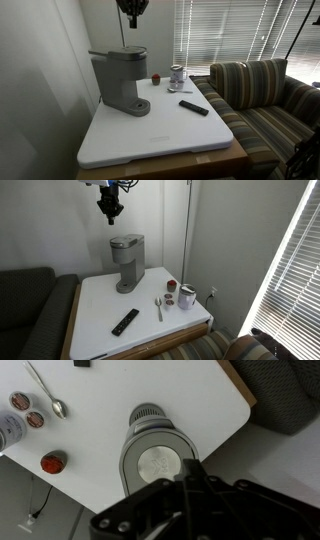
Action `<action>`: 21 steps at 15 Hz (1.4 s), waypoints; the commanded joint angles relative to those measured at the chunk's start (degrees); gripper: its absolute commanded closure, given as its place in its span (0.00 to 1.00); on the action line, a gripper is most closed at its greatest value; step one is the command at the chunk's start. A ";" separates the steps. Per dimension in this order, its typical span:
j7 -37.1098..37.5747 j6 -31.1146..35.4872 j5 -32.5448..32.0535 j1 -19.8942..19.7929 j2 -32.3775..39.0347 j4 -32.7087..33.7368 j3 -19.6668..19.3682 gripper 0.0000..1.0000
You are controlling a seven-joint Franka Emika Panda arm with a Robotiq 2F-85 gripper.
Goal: Push the lid of the coffee machine downwards
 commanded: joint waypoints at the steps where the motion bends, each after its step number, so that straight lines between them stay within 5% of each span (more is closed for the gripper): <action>1: 1.17 -0.90 -0.53 0.49 -2.07 -1.28 -1.15 0.74; 4: 1.43 -0.65 -0.58 0.63 -2.59 -1.23 -1.20 0.61; 12: 0.46 -0.03 -0.36 0.66 -3.60 -1.13 -0.85 0.03; 21: -1.27 2.45 0.41 0.67 -3.79 -1.26 -0.11 0.00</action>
